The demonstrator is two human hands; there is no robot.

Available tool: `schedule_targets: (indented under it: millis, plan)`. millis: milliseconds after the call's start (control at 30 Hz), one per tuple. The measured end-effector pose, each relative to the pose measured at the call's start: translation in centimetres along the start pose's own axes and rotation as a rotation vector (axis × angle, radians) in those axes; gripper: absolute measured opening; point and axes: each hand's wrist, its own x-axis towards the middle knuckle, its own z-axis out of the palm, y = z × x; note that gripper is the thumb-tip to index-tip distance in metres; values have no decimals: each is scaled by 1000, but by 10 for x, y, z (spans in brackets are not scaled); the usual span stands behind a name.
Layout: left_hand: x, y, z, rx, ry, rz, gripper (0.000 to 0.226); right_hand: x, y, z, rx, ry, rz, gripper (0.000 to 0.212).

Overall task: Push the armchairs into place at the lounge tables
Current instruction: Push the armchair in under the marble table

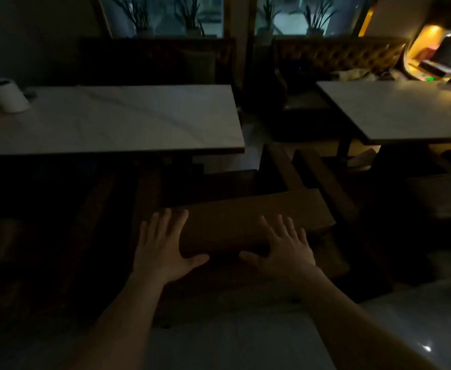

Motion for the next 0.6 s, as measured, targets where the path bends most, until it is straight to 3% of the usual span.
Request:
schedule_targets:
  millis: [333, 500, 600]
  plan:
    - [-17, 36, 127, -47, -13, -47, 121, 12, 52, 98, -57, -179, -37, 109]
    - [-18, 39, 155, -40, 115, -35, 117, 22, 68, 127, -55, -165, -39, 110]
    - [-23, 36, 180, -16, 70, -11, 116, 31, 73, 137, -51, -132, -46, 112]
